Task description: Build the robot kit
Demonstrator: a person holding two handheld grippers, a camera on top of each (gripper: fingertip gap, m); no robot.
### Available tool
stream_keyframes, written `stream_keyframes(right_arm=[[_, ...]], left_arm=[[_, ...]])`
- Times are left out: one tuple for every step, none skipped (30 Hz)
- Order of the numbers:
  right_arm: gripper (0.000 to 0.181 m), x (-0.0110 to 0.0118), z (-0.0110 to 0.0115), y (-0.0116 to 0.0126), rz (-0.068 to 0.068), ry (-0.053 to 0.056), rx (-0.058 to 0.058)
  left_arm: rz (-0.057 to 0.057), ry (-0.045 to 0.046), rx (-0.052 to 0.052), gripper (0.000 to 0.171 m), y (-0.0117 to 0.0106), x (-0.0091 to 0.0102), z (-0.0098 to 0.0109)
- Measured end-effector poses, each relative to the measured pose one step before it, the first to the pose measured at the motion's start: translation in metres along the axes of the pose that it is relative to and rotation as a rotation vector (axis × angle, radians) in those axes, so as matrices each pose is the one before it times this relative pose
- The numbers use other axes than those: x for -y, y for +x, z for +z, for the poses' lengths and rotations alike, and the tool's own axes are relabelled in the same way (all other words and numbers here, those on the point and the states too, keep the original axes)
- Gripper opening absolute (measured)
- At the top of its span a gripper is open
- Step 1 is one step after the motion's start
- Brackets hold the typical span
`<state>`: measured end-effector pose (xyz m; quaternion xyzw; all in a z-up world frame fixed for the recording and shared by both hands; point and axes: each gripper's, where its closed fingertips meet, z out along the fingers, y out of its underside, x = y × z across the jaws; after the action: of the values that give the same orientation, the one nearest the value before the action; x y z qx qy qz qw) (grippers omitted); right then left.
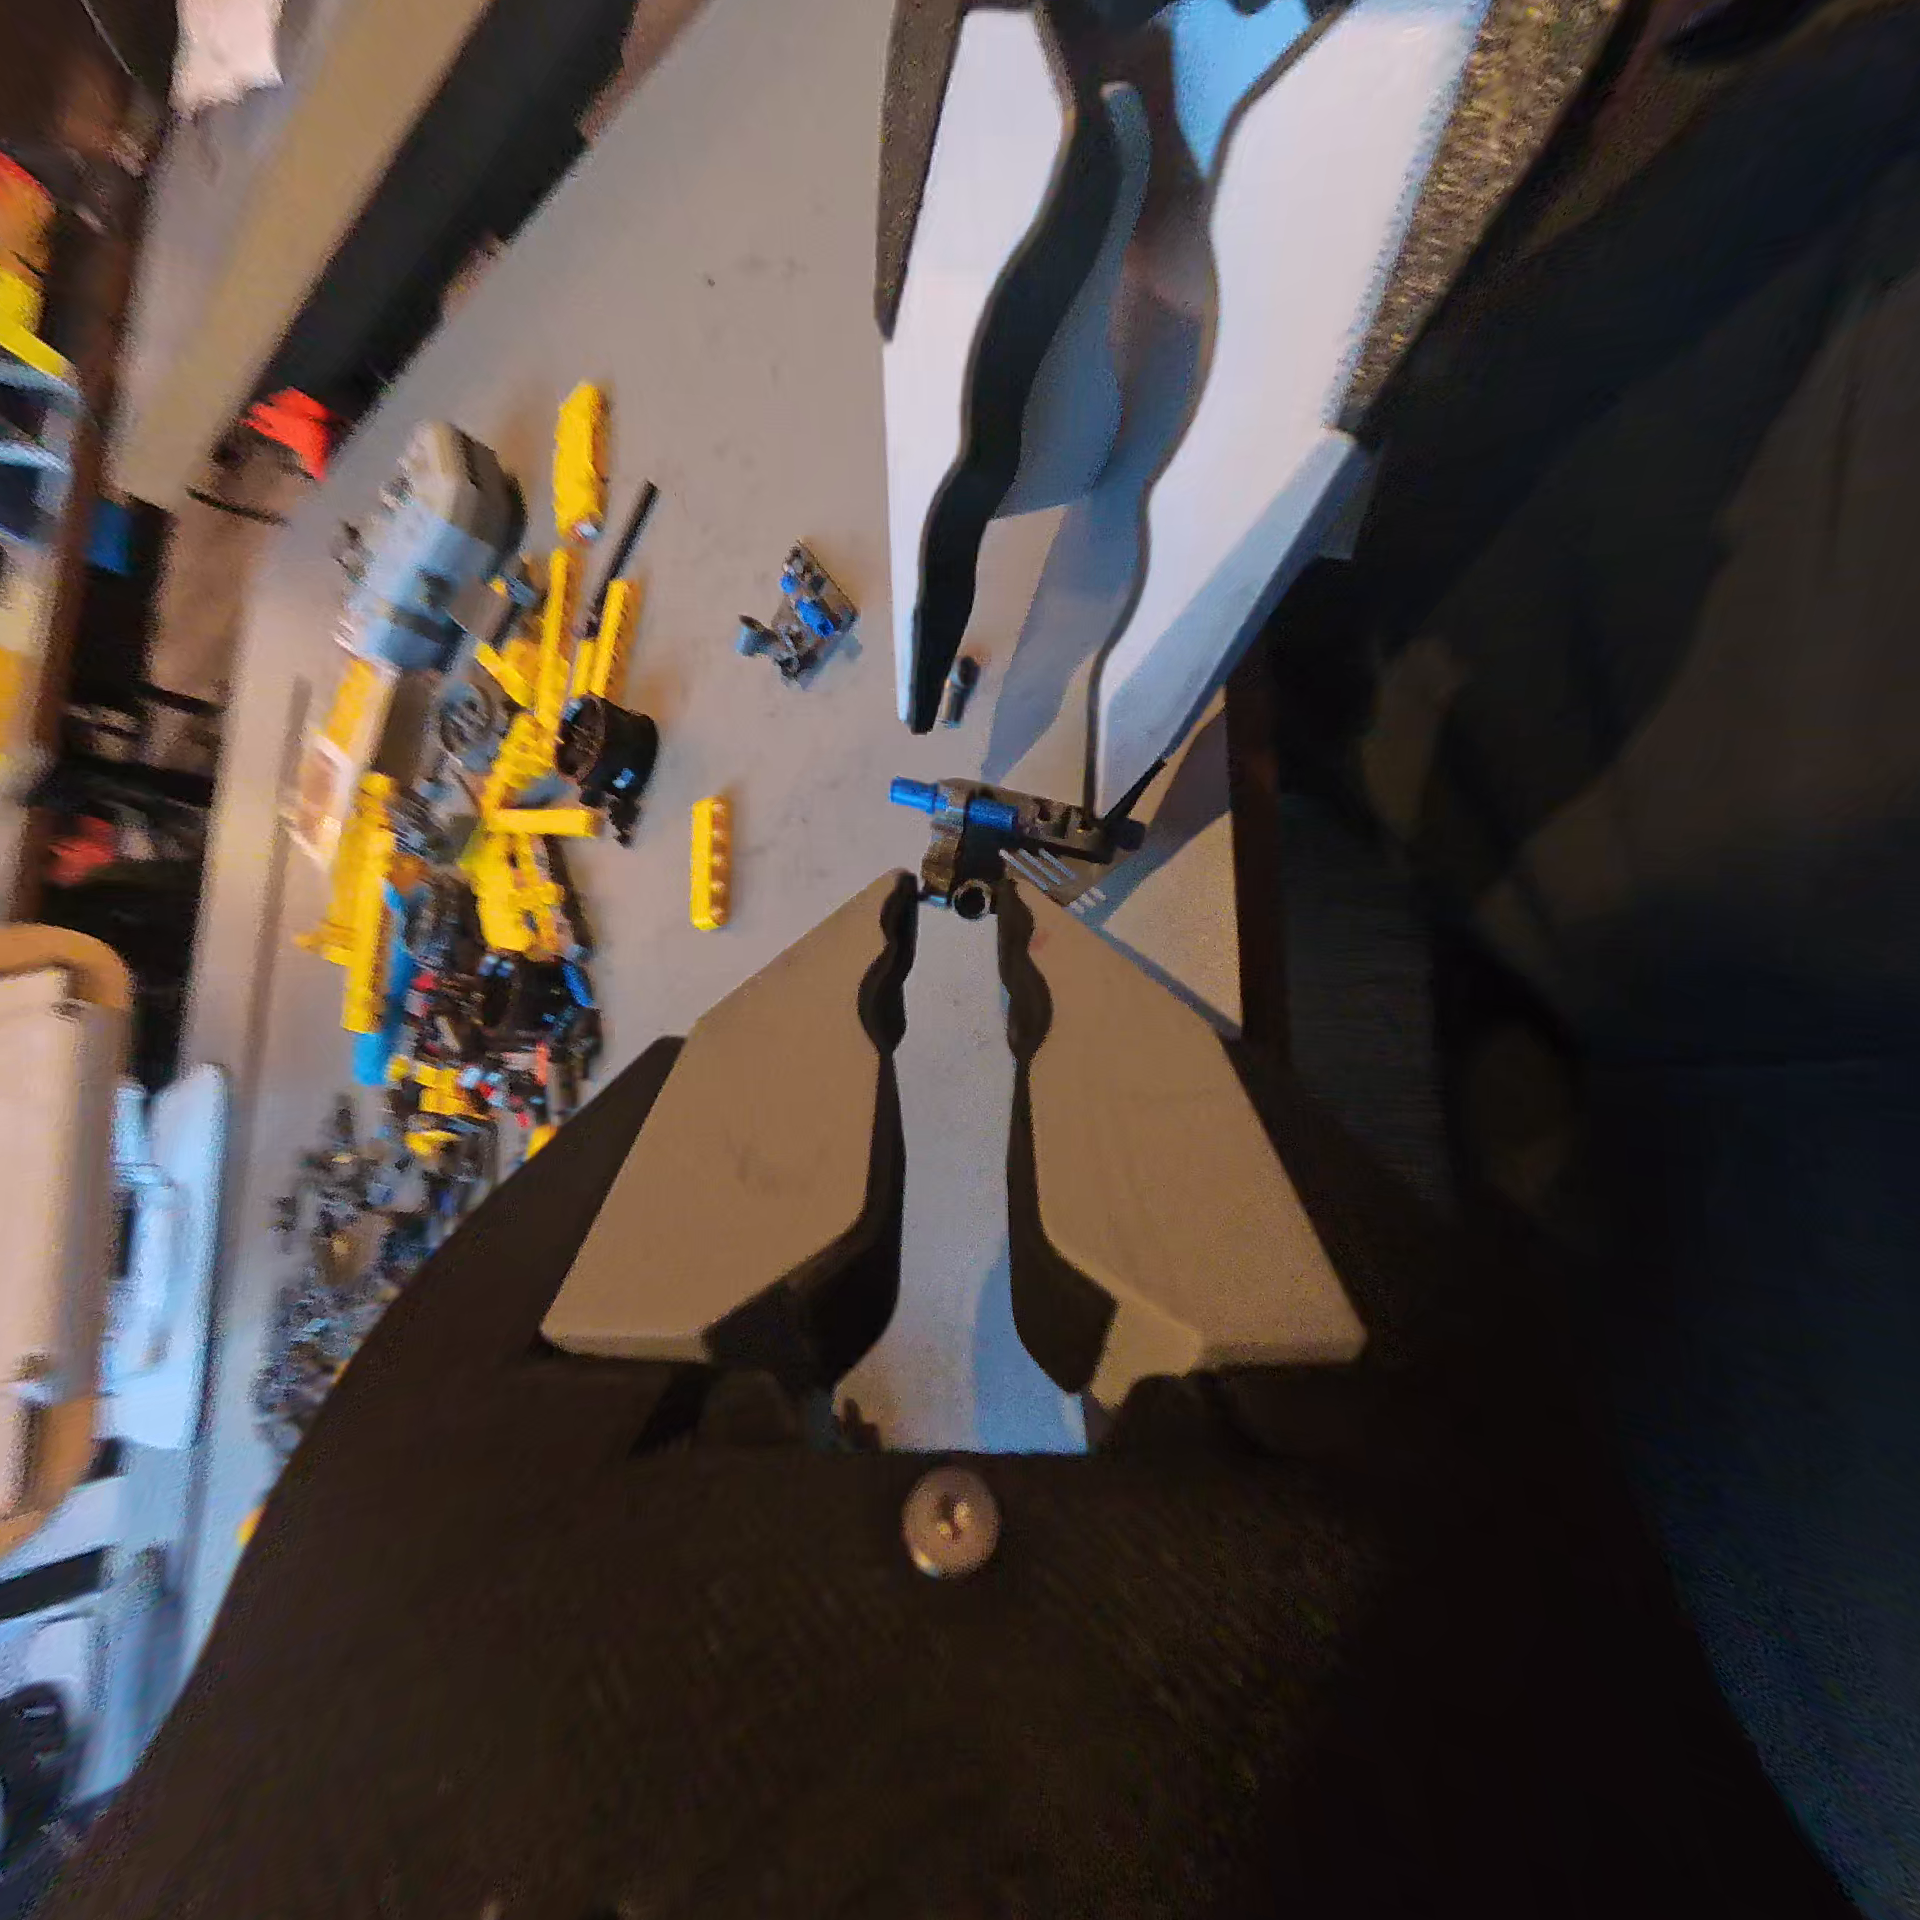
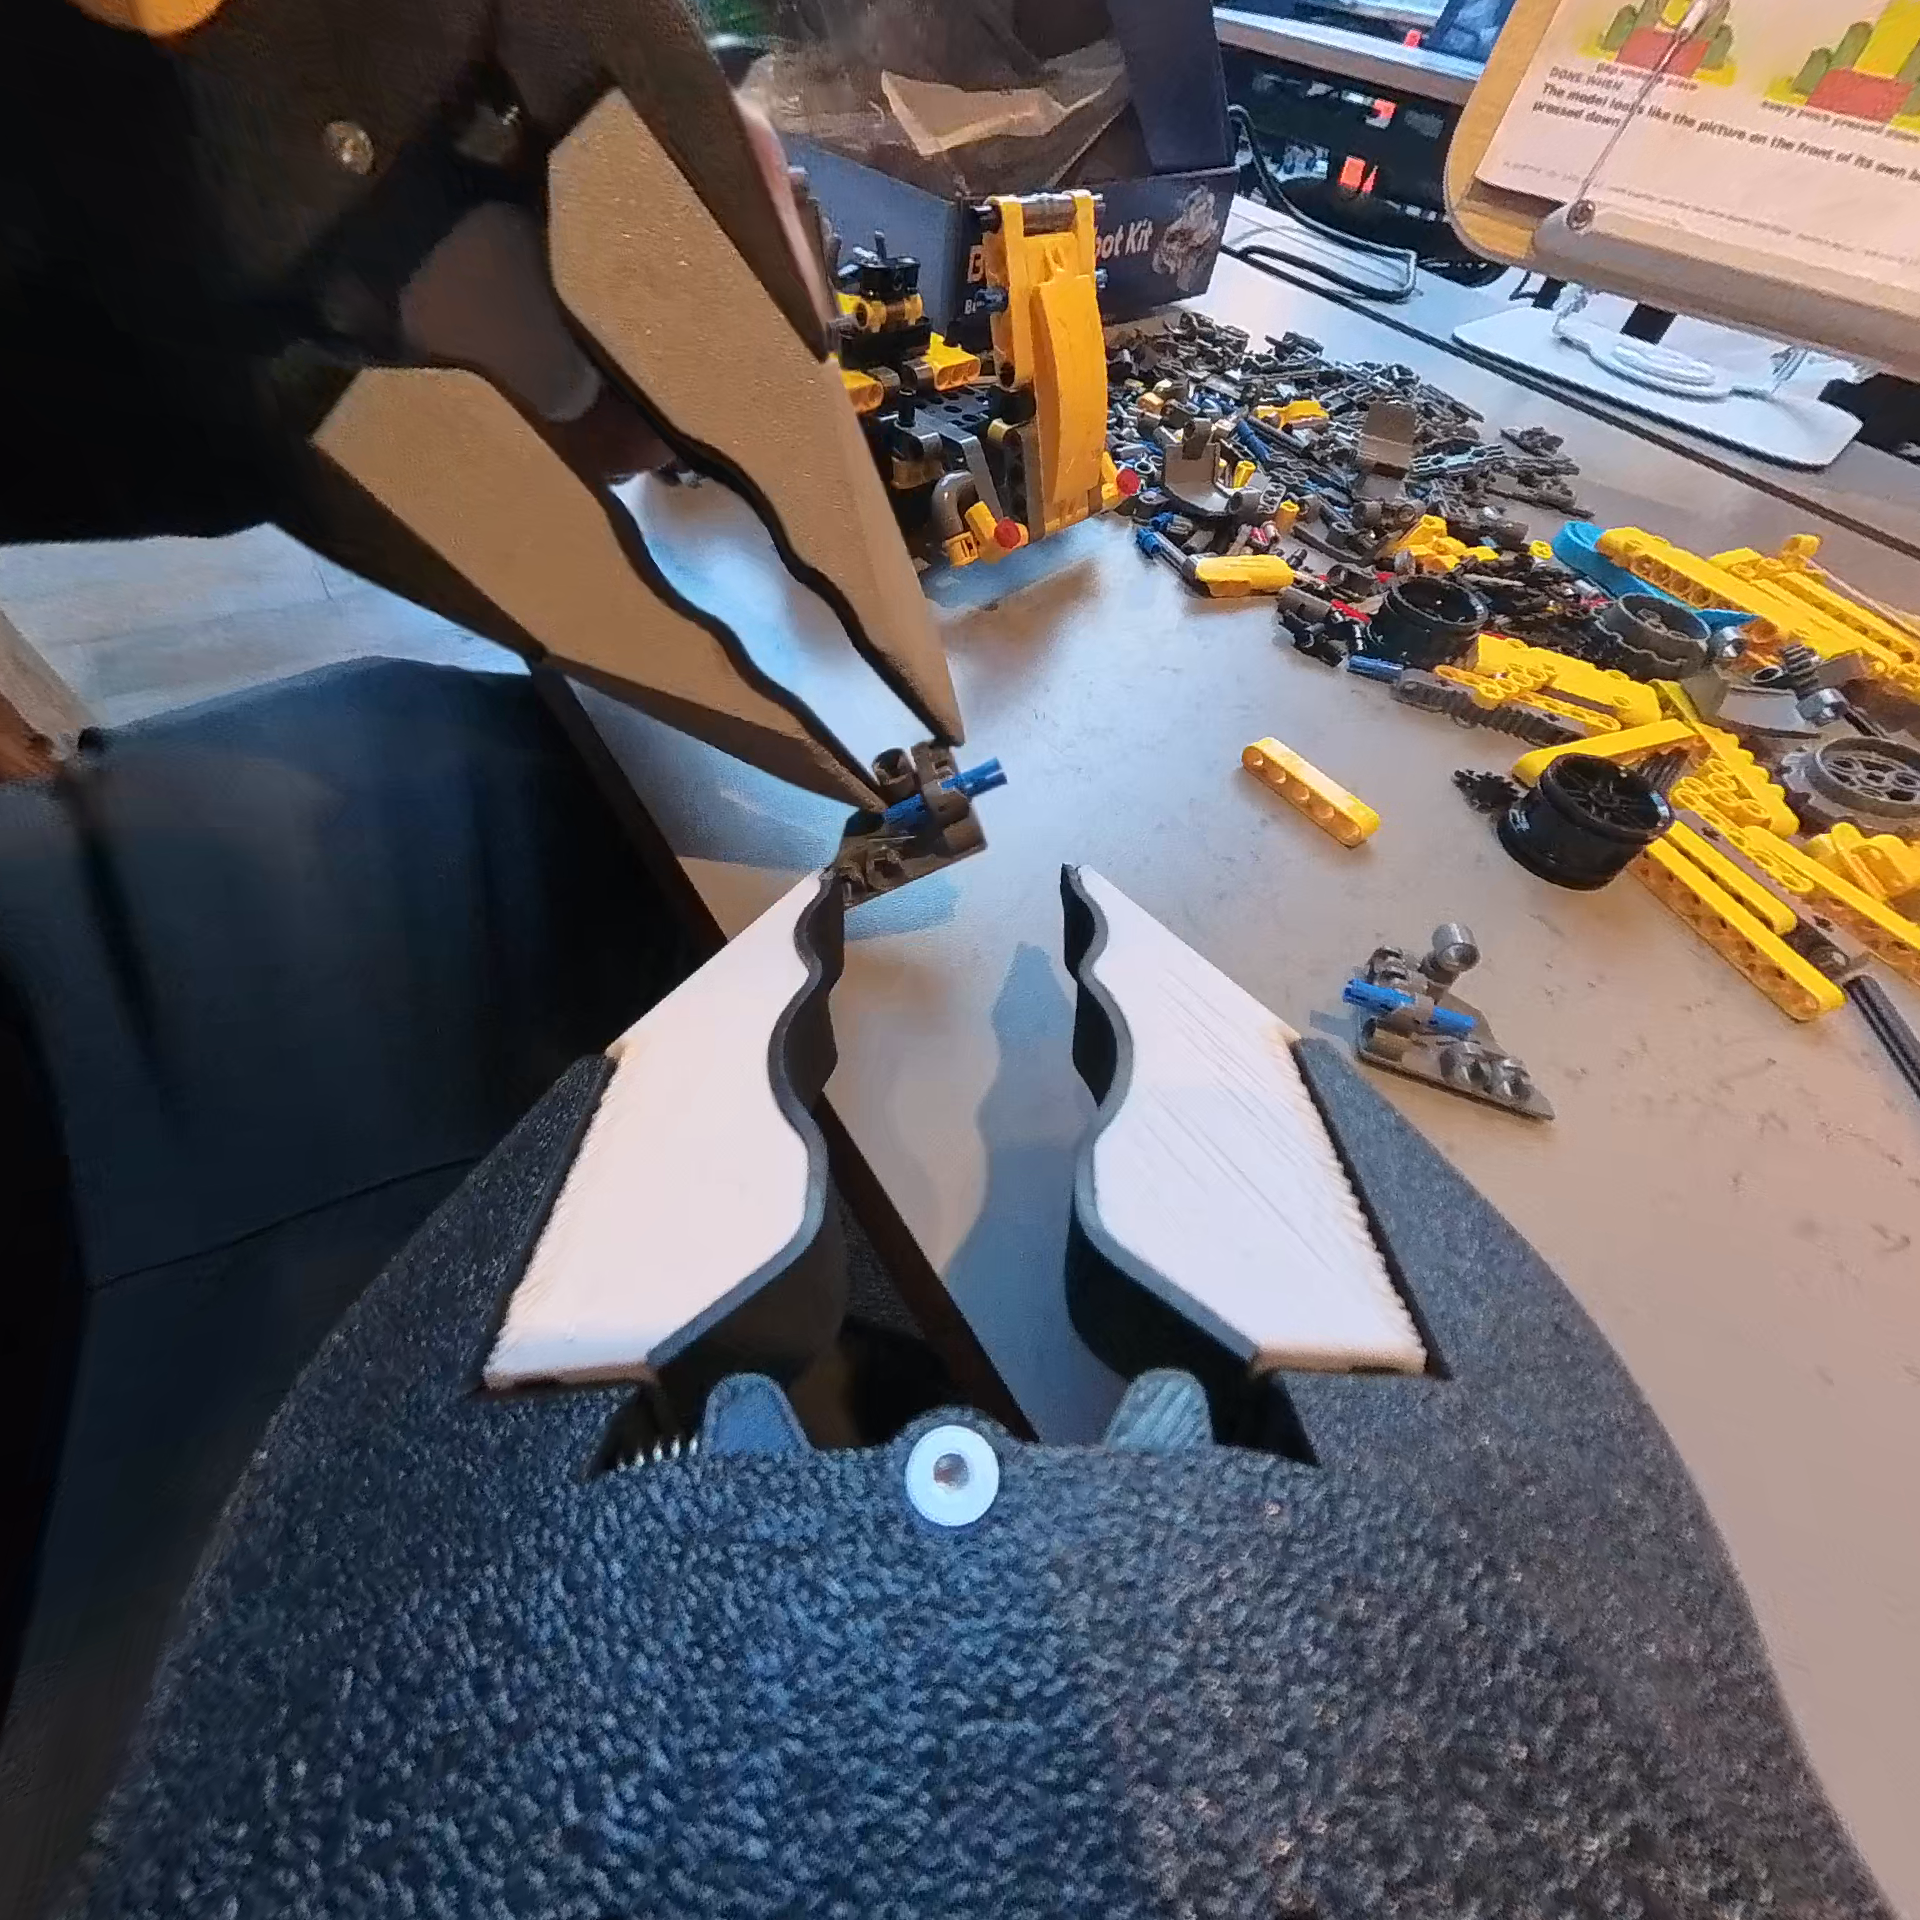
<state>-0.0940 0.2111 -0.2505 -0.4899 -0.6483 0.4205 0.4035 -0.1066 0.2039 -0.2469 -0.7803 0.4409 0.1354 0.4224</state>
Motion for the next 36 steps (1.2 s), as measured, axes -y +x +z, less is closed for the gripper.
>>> stream_keyframes(right_arm=[[0.042,0.00006,0.00005,-0.00026,-0.0034,0.0009,0.0013],[0.042,-0.00006,-0.00001,-0.00031,-0.0023,0.0001,0.0011],[0.042,0.00006,-0.00005,-0.00003,0.0002,0.0008,0.0007],[0.042,0.00009,-0.00021,-0.00015,0.0015,0.0015,0.0013],[0.042,0.00004,-0.00023,-0.00017,0.0013,0.0012,0.0016],[0.042,0.00002,-0.00016,-0.00013,0.0005,0.0007,0.0011],[0.042,0.00001,-0.00023,-0.00020,-0.0008,0.0005,0.0007],[0.042,-0.00006,-0.00009,-0.00025,-0.0019,0.0003,0.0003],[0.042,-0.00005,-0.00024,-0.00024,-0.0021,-0.0001,0.0002],[0.042,-0.00011,-0.00012,-0.00020,-0.0013,0.0000,0.0003],[0.042,0.00001,-0.00007,-0.00010,0.0001,0.0003,0.0006],[0.042,0.00001,-0.00024,-0.00014,0.0012,-0.0001,0.0009],[0.042,-0.00002,-0.00027,0.00005,0.0017,0.0000,0.0006],[0.042,-0.00002,-0.00045,0.00021,0.0046,-0.0001,0.0001],[0.042,0.00012,-0.00061,0.00080,0.0086,-0.0003,0.0005],[0.042,0.00061,-0.00126,0.00207,0.0119,0.0030,-0.0025],[0.042,0.00111,-0.00210,0.00423,0.0164,0.0060,-0.0103],[0.040,0.00078,-0.00272,0.00632,0.0218,0.0045,-0.0169],[0.035,0.00028,-0.00327,0.00725,0.0250,0.0015,-0.0175],[0.023,-0.00075,-0.00330,0.00730,0.0241,-0.0055,-0.0148],[0.018,-0.00151,-0.00287,0.00778,0.0252,-0.0134,-0.0187],[0.019,-0.00141,-0.00193,0.00623,0.0230,-0.0163,-0.0121],[0.022,-0.00176,-0.00102,0.00369,0.0155,-0.0212,-0.0010],[0.027,-0.00314,-0.00006,0.00341,0.0065,-0.0306,-0.0059],[0.034,-0.00390,0.00067,0.00267,-0.0027,-0.0349,-0.0070],[0.035,-0.00380,0.00124,-0.00022,-0.0090,-0.0329,0.0056],[0.035,-0.00312,0.00131,-0.00189,-0.0099,-0.0266,0.0130],[0.035,-0.00090,0.00089,-0.00102,-0.0050,-0.0155,0.0047],[0.034,-0.00034,0.00122,-0.00101,-0.0004,-0.0134,0.0054],[0.034,-0.00003,0.00127,-0.00163,0.0008,-0.0110,0.0099],[0.034,0.00003,0.00155,-0.00133,0.0027,-0.0125,0.0095],[0.034,-0.00035,0.00153,-0.00052,0.0039,-0.0168,0.0056],[0.034,-0.00049,0.00143,0.00005,0.0046,-0.0185,0.0027],[0.034,-0.00060,0.00136,-0.00061,0.0017,-0.0187,0.0074],[0.034,-0.00061,0.00138,-0.00061,-0.0027,-0.0182,0.0070],[0.034,-0.00068,0.00144,-0.00020,-0.0063,-0.0172,0.0023]], left_arm=[[0.0328,0.00444,0.0219,0.014,-0.00016,0.00009,0.00030],[0.0138,0.00110,0.0111,0.014,0.00007,-0.00049,0.00084],[0.0008,0.00089,-0.0007,0.014,0.00068,-0.00058,0.00097],[-0.0061,0.00044,-0.0073,0.013,0.00092,-0.00043,0.00067],[-0.0056,0.00273,-0.0029,0.013,-0.00012,0.00013,0.00024],[-0.0005,0.00755,0.0072,0.013,-0.00136,0.00115,-0.00053],[0.0042,0.00858,0.0073,0.013,-0.00110,0.00171,-0.00090],[0.0037,0.00437,0.0061,0.013,-0.00095,0.00120,-0.00073],[0.0023,0.00140,0.0027,0.013,-0.00030,0.00084,-0.00027],[0.0009,-0.00204,-0.0019,0.013,0.00043,0.00011,0.00016],[0.0020,-0.00347,-0.0034,0.013,0.00083,-0.00033,0.00042],[0.0043,-0.00483,-0.0037,0.014,0.00101,-0.00064,0.00057],[0.0042,-0.00703,-0.0042,0.014,0.00110,-0.00114,0.00073],[-0.0006,-0.01218,-0.0111,0.014,0.00175,-0.00214,0.00098],[-0.0079,-0.01918,-0.0203,0.014,0.00275,-0.00322,0.00132],[-0.0143,-0.01681,-0.0145,0.013,0.00153,-0.00284,0.00116],[-0.0192,-0.01035,-0.0168,0.013,0.00148,-0.00208,0.00049],[-0.0267,-0.00337,-0.0220,0.013,0.00127,-0.00120,-0.00027],[-0.0309,0.00197,-0.0248,0.013,0.00100,-0.00046,-0.00098],[-0.0335,0.00054,-0.0295,0.013,0.00174,-0.00088,-0.00086],[-0.0341,-0.00282,-0.0298,0.013,0.00168,-0.00126,-0.00048],[-0.0322,-0.00566,-0.0222,0.013,0.00047,-0.00128,-0.00017],[-0.0281,-0.00886,-0.0179,0.013,0.00023,-0.00115,0.00020],[-0.0205,-0.00921,-0.0079,0.013,-0.00086,-0.00045,-0.00007],[-0.0098,-0.00783,-0.0009,0.013,-0.00105,-0.00029,0.00002],[-0.0041,-0.00270,-0.0021,0.013,-0.00020,0.00037,-0.00006],[-0.0071,0.00322,-0.0023,0.013,-0.00005,0.00104,-0.00026],[-0.0120,0.00676,-0.0060,0.011,0.00022,0.00137,-0.00031],[-0.0121,0.01076,-0.0097,0.012,0.00060,0.00174,-0.00068],[-0.0106,0.01268,-0.0076,0.012,0.00016,0.00177,-0.00090],[-0.0097,0.00995,-0.0032,0.012,-0.00049,0.00125,-0.00111],[-0.0081,0.00703,-0.0016,0.012,-0.00063,0.00076,-0.00120],[-0.0066,0.00596,-0.0017,0.012,-0.00066,0.00040,-0.00123],[-0.0075,0.00362,-0.0006,0.013,-0.00075,0.00012,-0.00110],[-0.0075,0.00171,-0.0014,0.013,-0.00050,-0.00012,-0.00127],[-0.0060,0.00098,-0.0034,0.013,0.00019,0.00009,-0.00152]])
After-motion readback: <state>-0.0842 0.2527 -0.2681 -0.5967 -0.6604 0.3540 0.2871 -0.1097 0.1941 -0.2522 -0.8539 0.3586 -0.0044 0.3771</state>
